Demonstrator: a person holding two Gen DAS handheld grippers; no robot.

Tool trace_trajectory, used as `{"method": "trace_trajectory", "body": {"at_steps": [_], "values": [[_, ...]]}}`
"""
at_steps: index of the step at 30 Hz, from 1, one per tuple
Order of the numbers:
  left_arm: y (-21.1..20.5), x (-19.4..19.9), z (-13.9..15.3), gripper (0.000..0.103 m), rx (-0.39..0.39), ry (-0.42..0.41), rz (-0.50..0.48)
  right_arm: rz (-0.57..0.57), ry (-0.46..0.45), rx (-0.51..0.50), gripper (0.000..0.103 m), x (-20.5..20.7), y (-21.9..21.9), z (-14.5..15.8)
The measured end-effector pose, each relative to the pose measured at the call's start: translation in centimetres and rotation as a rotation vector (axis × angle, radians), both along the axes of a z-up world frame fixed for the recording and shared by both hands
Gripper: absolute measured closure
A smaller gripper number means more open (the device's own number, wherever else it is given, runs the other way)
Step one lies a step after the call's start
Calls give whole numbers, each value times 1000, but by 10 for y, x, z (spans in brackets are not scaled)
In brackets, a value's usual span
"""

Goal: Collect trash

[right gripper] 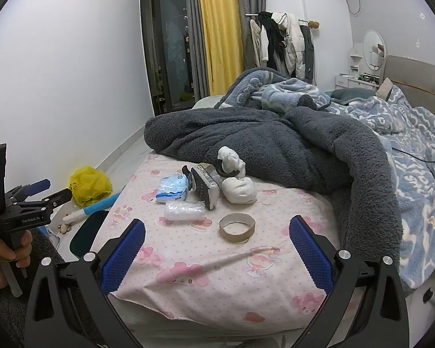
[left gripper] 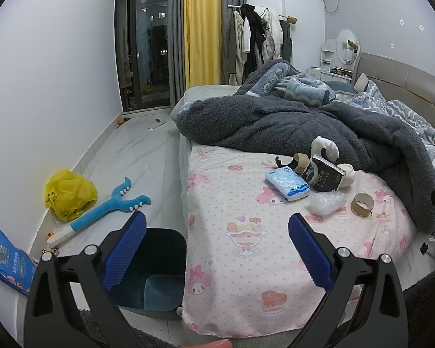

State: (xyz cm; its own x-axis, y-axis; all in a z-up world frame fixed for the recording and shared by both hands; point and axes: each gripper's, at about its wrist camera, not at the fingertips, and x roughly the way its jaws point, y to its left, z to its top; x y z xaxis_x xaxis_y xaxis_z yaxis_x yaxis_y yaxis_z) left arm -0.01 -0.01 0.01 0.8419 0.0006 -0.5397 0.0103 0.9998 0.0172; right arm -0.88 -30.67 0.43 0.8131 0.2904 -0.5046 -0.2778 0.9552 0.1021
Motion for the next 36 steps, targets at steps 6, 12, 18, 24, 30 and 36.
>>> {"method": "trace_trajectory", "body": {"at_steps": [6, 12, 18, 24, 30, 36], "values": [[0, 0, 0, 3, 0, 0, 0, -1, 3, -3, 3, 0, 0, 0], [0, 0, 0, 3, 2, 2, 0, -1, 3, -2, 3, 1, 0, -1], [0, 0, 0, 3, 2, 2, 0, -1, 4, -3, 3, 1, 0, 0], [0, 0, 0, 3, 2, 3, 0, -1, 5, -2, 3, 1, 0, -1], [0, 0, 0, 3, 2, 4, 0, -1, 6, 0, 3, 3, 1, -2], [0, 0, 0, 3, 0, 4, -1, 0, 7, 0, 3, 2, 0, -1]]}}
